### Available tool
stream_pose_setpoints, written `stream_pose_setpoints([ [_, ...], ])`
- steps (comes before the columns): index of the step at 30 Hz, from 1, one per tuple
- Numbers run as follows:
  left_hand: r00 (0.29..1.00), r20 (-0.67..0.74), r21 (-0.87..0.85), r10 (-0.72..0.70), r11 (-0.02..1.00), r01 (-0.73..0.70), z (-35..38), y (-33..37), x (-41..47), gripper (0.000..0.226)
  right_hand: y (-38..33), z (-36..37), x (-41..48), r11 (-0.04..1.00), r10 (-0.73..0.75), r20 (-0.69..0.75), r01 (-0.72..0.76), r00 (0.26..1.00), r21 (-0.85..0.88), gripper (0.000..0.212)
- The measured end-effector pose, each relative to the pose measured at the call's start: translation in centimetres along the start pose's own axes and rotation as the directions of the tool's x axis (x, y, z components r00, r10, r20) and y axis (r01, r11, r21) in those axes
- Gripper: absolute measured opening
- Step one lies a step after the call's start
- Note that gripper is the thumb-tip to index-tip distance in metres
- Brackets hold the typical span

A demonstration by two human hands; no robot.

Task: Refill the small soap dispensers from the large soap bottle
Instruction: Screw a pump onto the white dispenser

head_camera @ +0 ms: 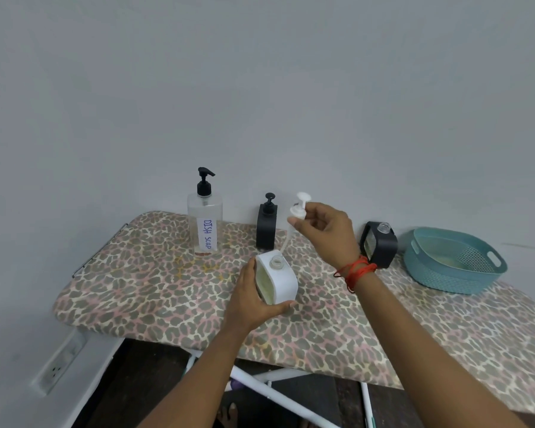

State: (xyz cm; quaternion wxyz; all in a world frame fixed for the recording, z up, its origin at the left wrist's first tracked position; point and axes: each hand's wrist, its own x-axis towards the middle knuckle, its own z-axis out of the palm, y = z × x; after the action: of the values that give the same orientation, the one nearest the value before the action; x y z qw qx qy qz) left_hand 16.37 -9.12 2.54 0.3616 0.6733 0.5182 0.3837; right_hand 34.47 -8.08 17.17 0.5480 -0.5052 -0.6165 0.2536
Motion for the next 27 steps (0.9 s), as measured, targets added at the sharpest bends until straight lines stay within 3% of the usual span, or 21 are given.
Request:
stream_pose_setpoints([
  [5,1.000,-0.003,-0.005,0.009,1.000,-0.009,-0.1,0.0,-0.1,0.133,0.1,1.2,-0.7,0.997,0.017,-0.009,-0.017,1.000,0.080,0.025],
  [15,1.000,-0.003,-0.003,-0.006,1.000,0.006,0.0,-0.2,0.1,0.136,0.3,0.7,-1.3,0.999,-0.044,0.045,0.043,0.998,0.023,0.023],
  [23,1.000,0.000,-0.004,0.008,1.000,-0.008,0.1,-0.5,0.4,0.138,4.3,2.8,-3.6,0.995,0.062,0.208,-0.043,0.976,-0.094,0.018],
  [27,0.999,0.020,-0.056,0.040,0.998,-0.038,-0.1,-0.6,0.1,0.135,6.5,3.6,-5.0,0.988,0.065,0.135,-0.045,0.989,-0.148,0.025],
])
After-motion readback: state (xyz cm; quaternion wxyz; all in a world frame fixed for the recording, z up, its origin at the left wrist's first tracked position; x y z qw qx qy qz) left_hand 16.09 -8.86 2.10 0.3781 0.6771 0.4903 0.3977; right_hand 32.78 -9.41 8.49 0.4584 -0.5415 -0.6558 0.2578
